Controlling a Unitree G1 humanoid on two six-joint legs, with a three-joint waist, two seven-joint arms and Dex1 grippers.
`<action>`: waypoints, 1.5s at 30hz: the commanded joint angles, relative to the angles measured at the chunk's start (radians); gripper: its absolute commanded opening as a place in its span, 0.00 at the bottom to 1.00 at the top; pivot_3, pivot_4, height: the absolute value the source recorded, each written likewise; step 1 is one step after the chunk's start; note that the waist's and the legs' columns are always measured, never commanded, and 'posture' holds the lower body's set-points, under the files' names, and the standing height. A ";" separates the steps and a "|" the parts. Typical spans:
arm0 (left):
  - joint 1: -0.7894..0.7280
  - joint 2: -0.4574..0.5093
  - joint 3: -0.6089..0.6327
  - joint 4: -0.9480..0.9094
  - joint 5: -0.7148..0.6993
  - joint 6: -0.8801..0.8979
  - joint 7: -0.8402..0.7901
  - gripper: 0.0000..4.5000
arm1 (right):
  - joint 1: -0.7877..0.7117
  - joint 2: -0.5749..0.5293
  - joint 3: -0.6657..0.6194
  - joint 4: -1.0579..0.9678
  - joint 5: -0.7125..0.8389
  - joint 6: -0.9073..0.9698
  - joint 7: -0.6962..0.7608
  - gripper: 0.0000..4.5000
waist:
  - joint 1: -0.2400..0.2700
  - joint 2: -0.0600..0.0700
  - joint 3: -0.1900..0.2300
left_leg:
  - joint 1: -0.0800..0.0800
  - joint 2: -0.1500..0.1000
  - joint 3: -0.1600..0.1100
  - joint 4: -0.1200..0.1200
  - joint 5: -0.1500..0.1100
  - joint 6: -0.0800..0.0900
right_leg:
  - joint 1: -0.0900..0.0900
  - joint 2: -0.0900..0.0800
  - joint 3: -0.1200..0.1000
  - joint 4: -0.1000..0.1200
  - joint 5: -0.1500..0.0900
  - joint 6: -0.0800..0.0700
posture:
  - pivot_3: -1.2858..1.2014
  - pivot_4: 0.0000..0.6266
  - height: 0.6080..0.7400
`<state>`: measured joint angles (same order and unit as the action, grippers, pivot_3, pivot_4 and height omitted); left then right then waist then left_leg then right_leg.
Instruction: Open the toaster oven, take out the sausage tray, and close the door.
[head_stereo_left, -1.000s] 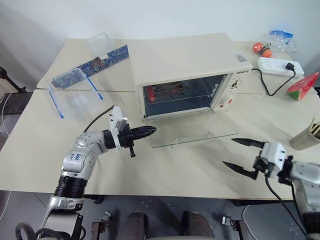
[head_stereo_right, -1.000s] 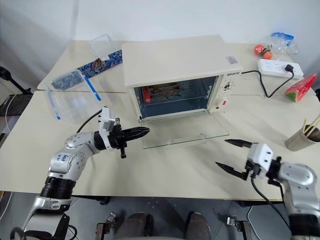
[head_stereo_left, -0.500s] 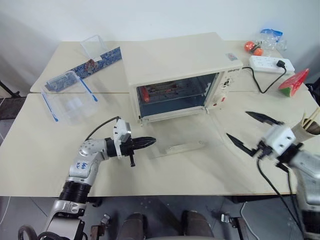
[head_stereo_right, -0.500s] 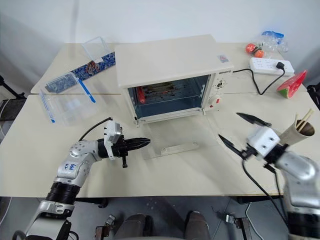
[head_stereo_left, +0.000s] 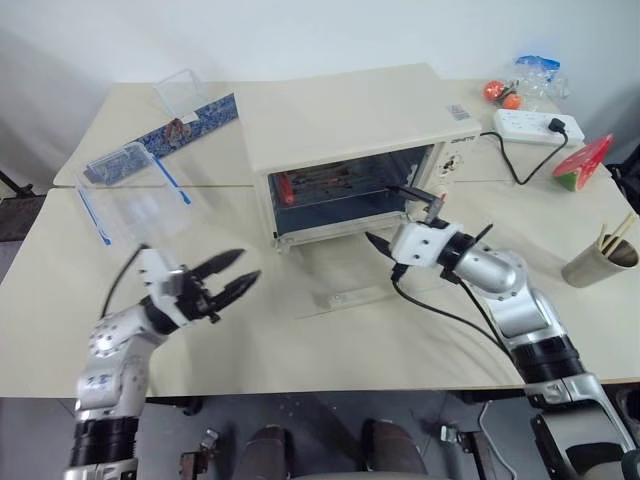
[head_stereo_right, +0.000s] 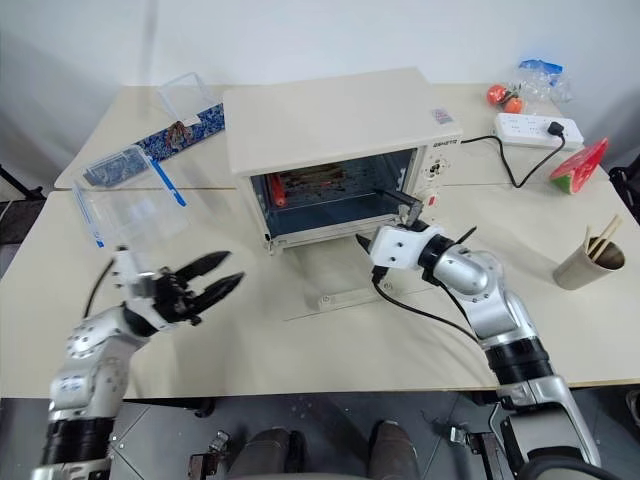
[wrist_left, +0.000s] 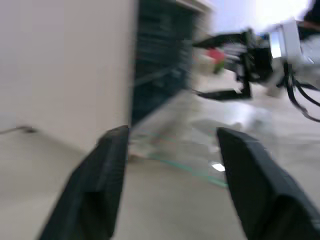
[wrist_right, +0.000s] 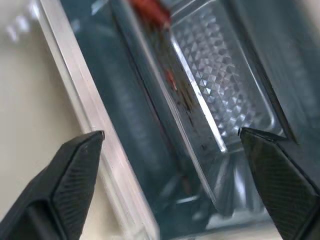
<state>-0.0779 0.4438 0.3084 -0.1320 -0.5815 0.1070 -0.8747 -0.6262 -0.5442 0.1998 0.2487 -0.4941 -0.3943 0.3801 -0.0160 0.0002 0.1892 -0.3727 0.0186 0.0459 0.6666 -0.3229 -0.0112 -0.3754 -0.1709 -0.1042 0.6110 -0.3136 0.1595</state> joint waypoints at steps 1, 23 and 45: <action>0.043 -0.009 0.049 -0.077 0.013 -0.055 0.058 0.86 | -0.062 0.006 0.025 0.028 -0.132 -0.002 -0.148 1.00 | 0.002 0.000 0.000 | -0.001 0.000 0.000 0.000 0.000 0.000 | 0.000 0.000 0.000 0.000 0.000 0.000 | 0.52 0.24 1.00; 0.100 0.002 -0.056 -0.220 -0.092 0.129 0.099 1.00 | -0.279 0.167 0.207 0.335 -0.309 0.131 -0.349 0.83 | -0.016 0.000 0.000 | -0.001 0.000 0.000 0.000 0.000 0.000 | -0.001 0.000 0.000 0.000 0.000 0.000 | 0.52 0.24 1.00; -0.005 -0.008 -0.094 -0.174 -0.146 0.244 0.091 1.00 | -0.225 0.119 0.211 0.177 -0.275 0.106 -0.291 0.01 | -0.017 -0.004 -0.002 | -0.001 0.001 -0.001 -0.002 0.000 -0.001 | -0.001 0.001 -0.001 -0.002 0.000 -0.001 | 0.52 0.24 1.00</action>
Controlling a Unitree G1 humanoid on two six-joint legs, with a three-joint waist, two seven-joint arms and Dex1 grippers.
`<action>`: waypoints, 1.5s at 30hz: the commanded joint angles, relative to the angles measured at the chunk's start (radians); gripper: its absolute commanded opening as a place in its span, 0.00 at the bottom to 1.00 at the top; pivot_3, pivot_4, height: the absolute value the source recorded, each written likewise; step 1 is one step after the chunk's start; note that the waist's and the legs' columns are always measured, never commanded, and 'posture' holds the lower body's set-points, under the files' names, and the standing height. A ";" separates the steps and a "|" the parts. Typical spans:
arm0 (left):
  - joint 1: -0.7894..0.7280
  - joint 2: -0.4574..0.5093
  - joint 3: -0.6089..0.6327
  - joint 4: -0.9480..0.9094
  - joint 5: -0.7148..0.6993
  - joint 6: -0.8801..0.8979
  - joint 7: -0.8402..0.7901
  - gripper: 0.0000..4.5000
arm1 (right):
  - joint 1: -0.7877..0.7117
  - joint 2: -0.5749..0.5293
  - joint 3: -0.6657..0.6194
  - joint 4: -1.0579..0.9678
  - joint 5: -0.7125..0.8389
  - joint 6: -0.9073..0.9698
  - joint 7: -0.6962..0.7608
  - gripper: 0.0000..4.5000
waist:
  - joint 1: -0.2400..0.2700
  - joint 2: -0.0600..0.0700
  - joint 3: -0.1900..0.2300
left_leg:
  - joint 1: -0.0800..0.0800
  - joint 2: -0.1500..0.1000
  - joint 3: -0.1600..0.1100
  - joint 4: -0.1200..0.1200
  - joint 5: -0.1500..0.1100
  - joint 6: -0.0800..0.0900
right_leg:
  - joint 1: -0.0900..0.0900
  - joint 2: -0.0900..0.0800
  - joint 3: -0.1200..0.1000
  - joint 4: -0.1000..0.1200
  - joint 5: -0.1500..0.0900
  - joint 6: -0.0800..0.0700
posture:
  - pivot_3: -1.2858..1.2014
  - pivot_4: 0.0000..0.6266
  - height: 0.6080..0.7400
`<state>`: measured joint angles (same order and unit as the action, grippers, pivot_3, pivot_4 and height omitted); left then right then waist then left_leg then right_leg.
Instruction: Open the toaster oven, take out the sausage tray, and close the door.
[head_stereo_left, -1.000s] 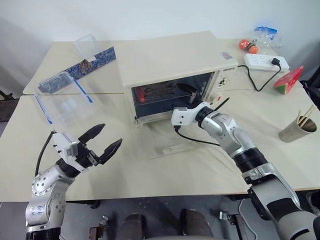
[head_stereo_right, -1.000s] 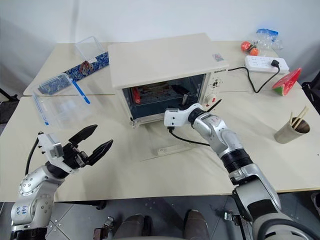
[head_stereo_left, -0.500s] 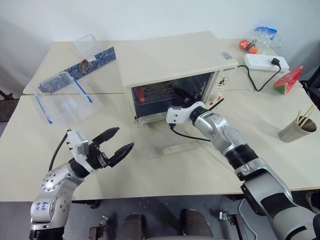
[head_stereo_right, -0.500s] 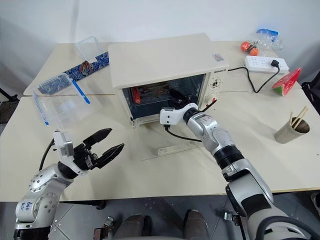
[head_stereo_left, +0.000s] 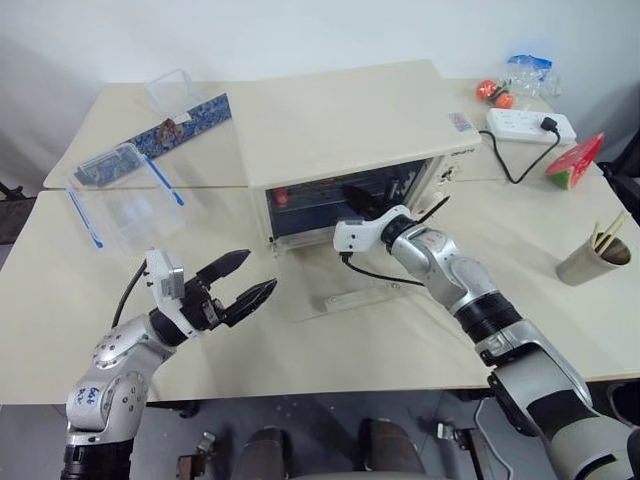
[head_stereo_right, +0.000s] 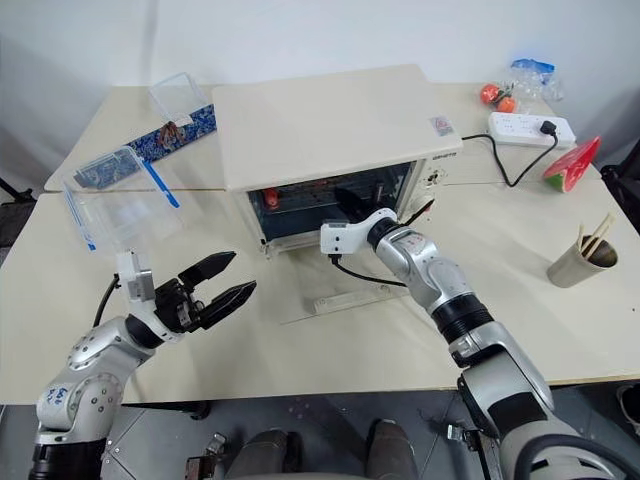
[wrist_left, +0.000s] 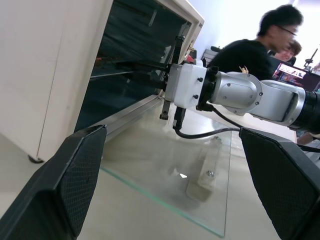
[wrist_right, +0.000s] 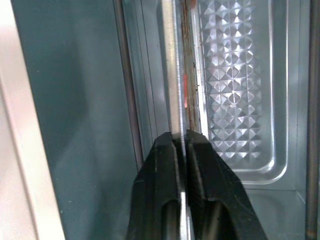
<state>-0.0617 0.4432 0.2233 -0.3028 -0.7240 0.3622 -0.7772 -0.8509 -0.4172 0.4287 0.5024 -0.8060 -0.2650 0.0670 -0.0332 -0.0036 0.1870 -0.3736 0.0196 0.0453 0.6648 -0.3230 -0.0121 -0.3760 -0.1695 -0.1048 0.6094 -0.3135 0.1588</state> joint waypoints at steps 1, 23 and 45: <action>-0.032 -0.011 -0.017 0.006 0.003 -0.014 -0.006 1.00 | 0.000 -0.010 -0.019 -0.087 0.039 -0.022 0.031 0.01 | 0.000 0.000 0.000 | 0.000 0.000 0.000 0.000 0.000 0.000 | 0.000 0.000 0.000 0.000 0.000 0.000 | 0.52 0.24 1.00; -0.118 -0.017 -0.013 0.134 0.029 -0.059 -0.064 1.00 | 0.174 -0.091 -0.071 -0.362 0.060 0.042 0.174 0.01 | 0.004 0.000 0.000 | -0.001 0.000 0.000 -0.001 0.000 0.000 | 0.000 0.001 0.000 -0.001 0.000 0.000 | 0.52 0.24 1.00; -0.048 0.037 0.050 0.119 -0.015 0.021 -0.081 1.00 | 0.560 -0.251 -0.240 -0.709 0.105 0.025 0.235 0.01 | 0.044 -0.001 0.000 | -0.002 0.000 0.000 0.001 0.000 0.000 | 0.001 0.001 -0.001 -0.004 0.000 0.000 | 0.52 0.24 1.00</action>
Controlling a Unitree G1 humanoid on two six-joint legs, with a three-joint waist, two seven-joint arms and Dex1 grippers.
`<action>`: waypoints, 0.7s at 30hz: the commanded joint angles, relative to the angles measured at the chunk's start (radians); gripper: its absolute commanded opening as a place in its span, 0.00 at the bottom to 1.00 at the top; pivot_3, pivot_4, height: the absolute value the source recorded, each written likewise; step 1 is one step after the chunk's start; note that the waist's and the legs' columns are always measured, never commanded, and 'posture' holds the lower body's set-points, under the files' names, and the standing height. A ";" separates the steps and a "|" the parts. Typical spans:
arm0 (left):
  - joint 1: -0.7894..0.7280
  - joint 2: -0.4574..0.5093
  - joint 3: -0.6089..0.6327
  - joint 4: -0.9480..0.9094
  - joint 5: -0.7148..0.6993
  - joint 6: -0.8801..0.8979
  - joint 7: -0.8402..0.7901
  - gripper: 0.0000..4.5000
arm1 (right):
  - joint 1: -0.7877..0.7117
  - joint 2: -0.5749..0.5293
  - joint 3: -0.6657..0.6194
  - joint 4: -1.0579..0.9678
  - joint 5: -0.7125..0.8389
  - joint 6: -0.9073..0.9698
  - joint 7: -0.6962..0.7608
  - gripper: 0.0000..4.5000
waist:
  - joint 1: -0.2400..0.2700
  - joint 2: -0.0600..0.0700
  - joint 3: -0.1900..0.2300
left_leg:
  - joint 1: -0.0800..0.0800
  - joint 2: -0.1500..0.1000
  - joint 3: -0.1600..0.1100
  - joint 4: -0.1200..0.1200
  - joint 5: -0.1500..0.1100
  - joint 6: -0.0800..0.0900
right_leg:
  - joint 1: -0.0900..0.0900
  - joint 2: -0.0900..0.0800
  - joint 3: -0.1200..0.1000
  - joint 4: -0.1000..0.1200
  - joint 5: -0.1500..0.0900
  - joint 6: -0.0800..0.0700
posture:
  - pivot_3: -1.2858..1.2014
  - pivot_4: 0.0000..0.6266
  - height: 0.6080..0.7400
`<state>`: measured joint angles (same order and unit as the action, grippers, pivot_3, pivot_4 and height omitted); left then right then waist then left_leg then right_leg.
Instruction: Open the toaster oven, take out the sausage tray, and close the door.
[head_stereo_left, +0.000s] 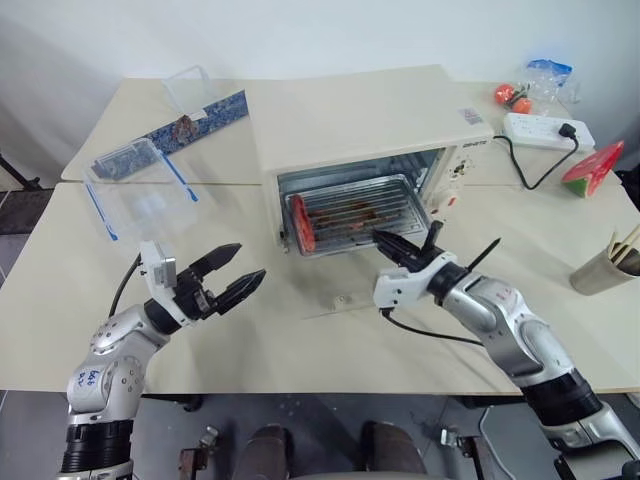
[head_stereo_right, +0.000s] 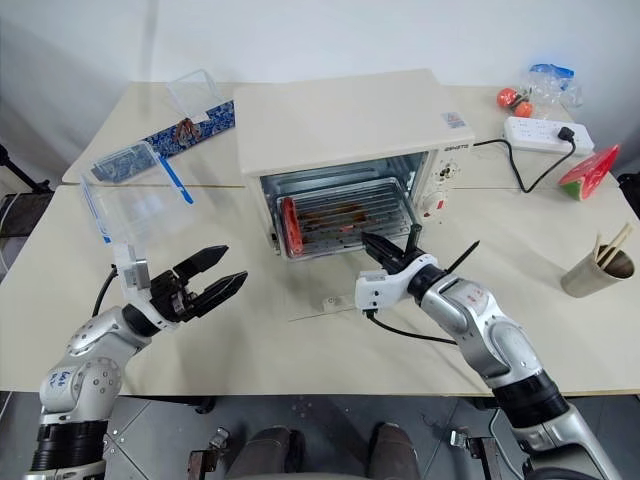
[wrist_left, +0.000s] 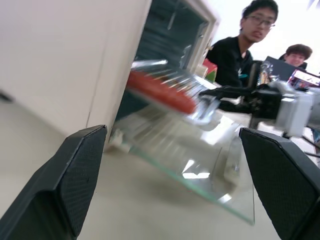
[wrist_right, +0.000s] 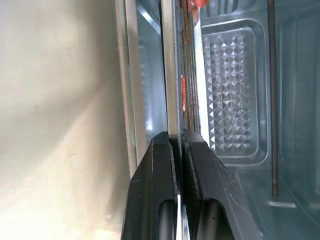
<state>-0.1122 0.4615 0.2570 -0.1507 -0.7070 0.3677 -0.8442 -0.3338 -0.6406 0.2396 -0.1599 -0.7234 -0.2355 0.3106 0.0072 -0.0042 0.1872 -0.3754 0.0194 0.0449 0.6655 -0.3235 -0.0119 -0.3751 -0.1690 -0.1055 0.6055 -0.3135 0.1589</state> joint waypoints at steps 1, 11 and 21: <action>0.002 0.024 0.018 -0.031 -0.037 0.028 -0.017 1.00 | 0.063 -0.033 -0.064 -0.061 0.020 -0.010 -0.015 0.01 | 0.005 0.000 0.000 | 0.000 0.000 0.000 0.000 0.000 0.000 | 0.000 0.000 0.000 0.000 0.000 0.000 | 0.52 0.24 1.00; -0.005 0.044 0.014 -0.038 -0.082 0.130 -0.007 1.00 | 0.174 -0.046 -0.110 -0.150 0.020 -0.037 -0.017 0.01 | 0.003 0.000 0.000 | 0.000 0.000 0.001 0.001 0.000 0.000 | 0.000 0.000 0.000 0.000 0.000 0.000 | 0.52 0.24 1.00; -0.052 0.039 0.012 -0.068 -0.264 0.429 0.121 1.00 | 0.215 -0.038 -0.145 -0.205 -0.002 -0.063 -0.045 0.01 | 0.005 0.000 0.000 | 0.000 0.000 0.001 0.001 0.000 0.000 | 0.000 0.000 0.001 0.001 0.000 0.000 | 0.52 0.24 1.00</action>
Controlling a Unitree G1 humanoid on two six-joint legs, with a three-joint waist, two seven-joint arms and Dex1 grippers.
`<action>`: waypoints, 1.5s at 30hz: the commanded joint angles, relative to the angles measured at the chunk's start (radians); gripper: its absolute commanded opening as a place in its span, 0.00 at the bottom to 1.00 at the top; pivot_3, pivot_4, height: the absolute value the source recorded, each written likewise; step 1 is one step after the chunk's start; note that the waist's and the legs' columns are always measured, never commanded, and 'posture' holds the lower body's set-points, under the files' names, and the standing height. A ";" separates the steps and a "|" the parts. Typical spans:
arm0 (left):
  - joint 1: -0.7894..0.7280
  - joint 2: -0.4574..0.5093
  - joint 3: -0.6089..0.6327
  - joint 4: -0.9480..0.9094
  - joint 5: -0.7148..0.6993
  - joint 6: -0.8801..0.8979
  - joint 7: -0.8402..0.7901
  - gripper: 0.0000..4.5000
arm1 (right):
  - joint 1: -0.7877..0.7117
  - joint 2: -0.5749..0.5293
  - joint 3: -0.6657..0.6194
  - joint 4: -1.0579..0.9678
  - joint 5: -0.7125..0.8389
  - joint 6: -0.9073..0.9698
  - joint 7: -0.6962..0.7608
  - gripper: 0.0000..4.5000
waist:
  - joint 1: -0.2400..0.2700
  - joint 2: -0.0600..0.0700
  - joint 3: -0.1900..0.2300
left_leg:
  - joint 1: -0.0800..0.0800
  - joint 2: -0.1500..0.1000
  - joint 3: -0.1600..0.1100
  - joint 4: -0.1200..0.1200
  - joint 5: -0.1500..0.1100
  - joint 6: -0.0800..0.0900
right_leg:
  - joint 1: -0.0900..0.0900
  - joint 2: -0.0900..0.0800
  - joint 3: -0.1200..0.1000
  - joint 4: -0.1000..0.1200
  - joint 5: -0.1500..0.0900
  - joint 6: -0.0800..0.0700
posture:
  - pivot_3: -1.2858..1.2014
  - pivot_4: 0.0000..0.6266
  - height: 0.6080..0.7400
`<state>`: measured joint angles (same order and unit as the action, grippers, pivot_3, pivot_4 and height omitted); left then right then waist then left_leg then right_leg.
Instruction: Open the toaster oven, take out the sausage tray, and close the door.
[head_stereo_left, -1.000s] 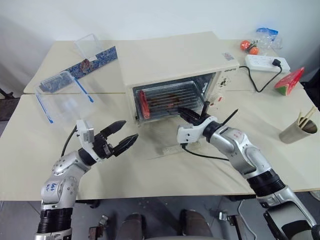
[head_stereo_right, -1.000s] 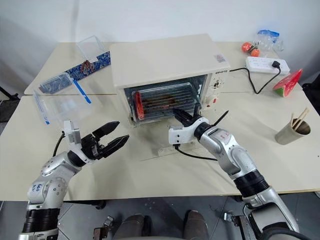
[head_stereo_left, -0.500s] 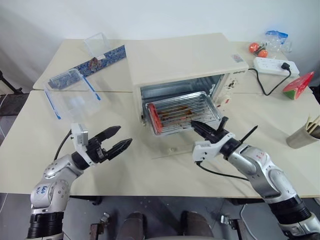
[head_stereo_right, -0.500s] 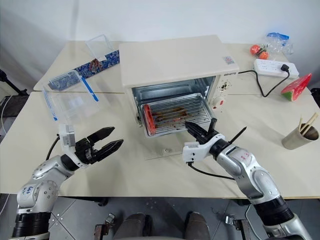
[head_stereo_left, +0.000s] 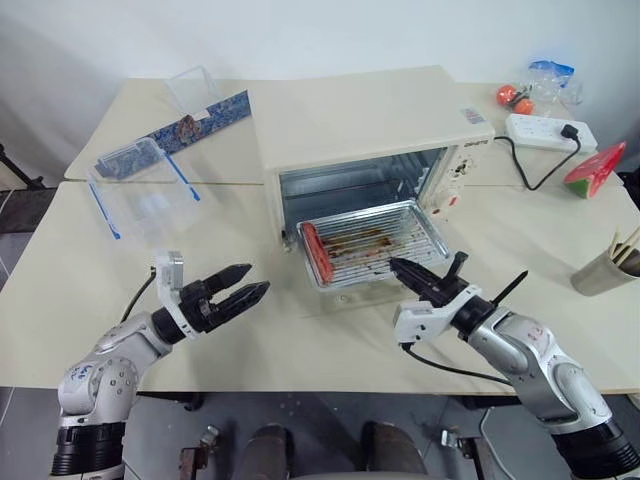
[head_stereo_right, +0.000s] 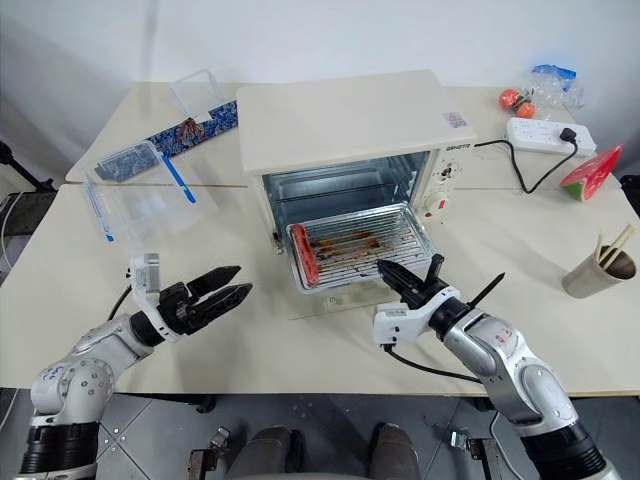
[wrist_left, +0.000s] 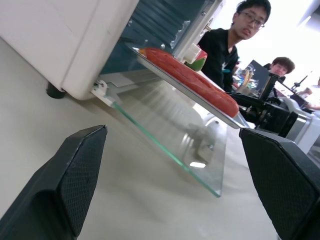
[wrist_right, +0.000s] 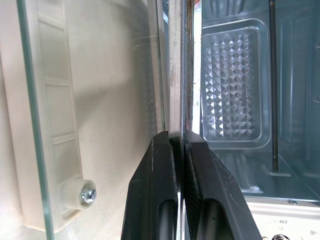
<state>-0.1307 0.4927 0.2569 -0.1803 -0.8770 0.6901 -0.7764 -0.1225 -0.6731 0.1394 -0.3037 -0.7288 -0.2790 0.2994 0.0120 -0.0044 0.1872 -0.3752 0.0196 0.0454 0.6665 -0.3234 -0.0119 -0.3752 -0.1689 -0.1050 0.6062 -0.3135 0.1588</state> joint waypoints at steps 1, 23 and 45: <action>-0.051 0.005 0.017 -0.042 -0.131 0.154 0.084 1.00 | 0.008 -0.007 -0.046 -0.069 0.002 -0.028 -0.036 0.01 | 0.001 0.000 0.000 | 0.000 0.000 0.000 0.000 0.000 0.000 | 0.000 0.000 0.000 0.000 0.000 0.000 | 0.52 0.24 1.00; -0.227 -0.085 0.026 0.097 -0.599 0.525 0.567 0.49 | 0.019 -0.014 -0.054 -0.105 0.040 -0.102 0.020 0.00 | -0.012 0.000 0.000 | 0.001 0.000 -0.001 0.001 0.000 0.000 | 0.001 0.000 0.000 0.002 0.000 0.000 | 0.52 0.24 1.00; -0.313 -0.130 -0.060 0.204 -0.905 0.514 0.910 0.15 | 0.007 -0.002 -0.042 -0.112 0.078 -0.110 0.067 0.00 | -0.010 -0.001 0.000 | 0.001 -0.001 -0.001 0.001 0.000 -0.001 | 0.001 0.000 0.001 0.002 0.000 0.000 | 0.52 0.24 1.00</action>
<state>-0.4346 0.3603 0.2058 0.0244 -1.7289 1.2172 0.1141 -0.1027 -0.6816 0.1102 -0.3702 -0.6827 -0.3728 0.3777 0.0018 -0.0049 0.1872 -0.3739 0.0190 0.0442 0.6677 -0.3231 -0.0125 -0.3742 -0.1689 -0.1043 0.6084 -0.3135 0.1588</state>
